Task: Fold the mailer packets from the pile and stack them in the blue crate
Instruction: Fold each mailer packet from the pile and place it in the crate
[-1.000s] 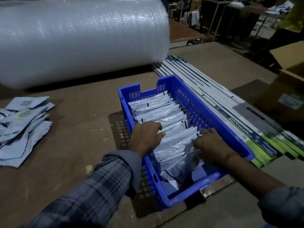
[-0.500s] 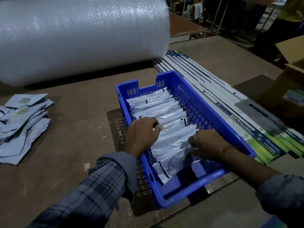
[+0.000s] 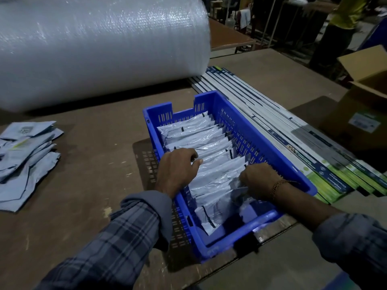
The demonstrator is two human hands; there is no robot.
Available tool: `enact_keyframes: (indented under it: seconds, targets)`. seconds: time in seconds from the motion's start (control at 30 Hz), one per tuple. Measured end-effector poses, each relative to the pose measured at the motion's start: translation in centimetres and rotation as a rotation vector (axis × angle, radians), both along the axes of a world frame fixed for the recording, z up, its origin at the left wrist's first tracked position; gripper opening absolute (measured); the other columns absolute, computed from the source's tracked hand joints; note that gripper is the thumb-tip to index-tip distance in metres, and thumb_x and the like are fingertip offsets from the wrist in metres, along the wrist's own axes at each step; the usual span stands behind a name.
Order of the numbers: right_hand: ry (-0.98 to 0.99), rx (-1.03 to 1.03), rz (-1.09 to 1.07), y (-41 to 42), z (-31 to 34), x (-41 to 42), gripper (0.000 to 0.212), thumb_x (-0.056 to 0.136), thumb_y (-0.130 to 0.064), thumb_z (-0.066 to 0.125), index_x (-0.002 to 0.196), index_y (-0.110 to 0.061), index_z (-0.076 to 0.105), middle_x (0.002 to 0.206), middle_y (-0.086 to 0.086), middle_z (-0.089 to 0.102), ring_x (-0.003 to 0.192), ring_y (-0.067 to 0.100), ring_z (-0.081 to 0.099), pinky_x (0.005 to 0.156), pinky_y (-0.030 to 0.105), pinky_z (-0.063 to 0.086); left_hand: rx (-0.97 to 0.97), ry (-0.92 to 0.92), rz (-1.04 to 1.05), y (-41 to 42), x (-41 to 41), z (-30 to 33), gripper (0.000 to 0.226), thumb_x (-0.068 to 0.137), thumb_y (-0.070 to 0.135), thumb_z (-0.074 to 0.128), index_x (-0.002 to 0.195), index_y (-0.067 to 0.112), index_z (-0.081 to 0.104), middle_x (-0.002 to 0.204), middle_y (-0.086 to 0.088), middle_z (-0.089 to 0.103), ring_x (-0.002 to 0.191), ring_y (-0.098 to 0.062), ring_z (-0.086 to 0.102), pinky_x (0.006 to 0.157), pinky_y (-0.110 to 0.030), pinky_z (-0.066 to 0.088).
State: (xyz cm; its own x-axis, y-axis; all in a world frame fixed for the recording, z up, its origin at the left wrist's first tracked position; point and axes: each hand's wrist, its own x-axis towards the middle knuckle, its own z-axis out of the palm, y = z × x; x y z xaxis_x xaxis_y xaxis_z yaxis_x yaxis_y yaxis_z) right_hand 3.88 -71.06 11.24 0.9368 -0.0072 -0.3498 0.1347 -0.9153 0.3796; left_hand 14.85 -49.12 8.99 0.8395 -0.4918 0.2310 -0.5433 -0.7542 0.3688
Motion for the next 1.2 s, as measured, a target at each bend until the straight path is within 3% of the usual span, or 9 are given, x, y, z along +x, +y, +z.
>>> enact_keyframes:
  seconds: [0.17, 0.5, 0.7, 0.97, 1.1, 1.17, 1.2]
  targets:
    - [0.005, 0.059, -0.044, 0.2, 0.5, -0.3, 0.019, 0.094, -0.032, 0.068, 0.111, -0.024, 0.072, 0.110, 0.002, 0.071, 0.100, 0.025, 0.071, 0.084, 0.036, 0.056, -0.012, -0.004, -0.004, 0.2, -0.1, -0.1, 0.028, 0.102, 0.052, 0.061, 0.107, 0.028, 0.075, 0.100, 0.012, 0.077, 0.093, -0.014, 0.068, 0.083, -0.034, 0.048]
    - [-0.013, -0.071, -0.008, 0.7, 0.6, -0.8, 0.034, 0.091, -0.037, 0.074, 0.122, -0.024, 0.066, 0.120, 0.000, 0.069, 0.108, 0.024, 0.070, 0.084, 0.038, 0.056, -0.026, -0.021, -0.018, 0.4, -0.2, -0.3, 0.028, 0.101, 0.050, 0.062, 0.103, 0.026, 0.076, 0.096, 0.010, 0.077, 0.090, -0.016, 0.069, 0.085, -0.037, 0.052]
    - [-0.078, -0.015, -0.095, 0.3, 1.7, -1.3, 0.033, 0.088, -0.032, 0.077, 0.117, -0.024, 0.064, 0.119, 0.001, 0.068, 0.111, 0.024, 0.065, 0.093, 0.040, 0.056, -0.050, -0.041, -0.020, 0.4, -0.4, -0.2, 0.025, 0.102, 0.047, 0.064, 0.099, 0.025, 0.076, 0.093, 0.010, 0.077, 0.087, -0.015, 0.068, 0.082, -0.035, 0.052]
    - [-0.251, 0.143, -0.165, 0.5, 4.5, -2.1, 0.040, 0.087, -0.049, 0.076, 0.118, -0.026, 0.068, 0.112, -0.001, 0.072, 0.104, 0.025, 0.068, 0.082, 0.037, 0.057, -0.176, -0.049, -0.026, 0.5, -0.4, -0.4, 0.022, 0.102, 0.040, 0.062, 0.094, 0.025, 0.076, 0.090, 0.010, 0.075, 0.082, -0.015, 0.066, 0.081, -0.040, 0.054]
    - [-0.377, 0.349, -0.147, 3.0, 5.5, -2.5, 0.040, 0.092, -0.057, 0.068, 0.119, -0.028, 0.070, 0.109, -0.004, 0.074, 0.100, 0.021, 0.068, 0.079, 0.038, 0.058, -0.445, -0.140, 0.101, 1.6, -0.5, -0.9, 0.014, 0.101, 0.030, 0.062, 0.097, 0.025, 0.075, 0.097, 0.010, 0.072, 0.099, -0.019, 0.064, 0.102, -0.050, 0.045]
    - [-0.409, 0.435, -0.130, 4.8, 6.0, -2.4, 0.037, 0.094, -0.056, 0.067, 0.117, -0.026, 0.071, 0.109, -0.004, 0.074, 0.100, 0.021, 0.068, 0.080, 0.039, 0.059, -0.515, -0.109, 0.158, 3.2, -0.5, -1.9, 0.024, 0.100, 0.030, 0.061, 0.119, 0.021, 0.073, 0.124, 0.002, 0.071, 0.123, -0.026, 0.059, 0.109, -0.049, 0.043]
    - [-0.422, 0.476, -0.119, 5.9, 6.2, -2.3, 0.036, 0.095, -0.054, 0.067, 0.116, -0.025, 0.072, 0.109, -0.004, 0.073, 0.100, 0.021, 0.068, 0.080, 0.040, 0.058, -0.553, -0.008, 0.133, 4.4, -0.6, -2.4, 0.038, 0.103, 0.033, 0.058, 0.137, 0.019, 0.066, 0.144, 0.000, 0.063, 0.138, -0.025, 0.052, 0.116, -0.041, 0.041]
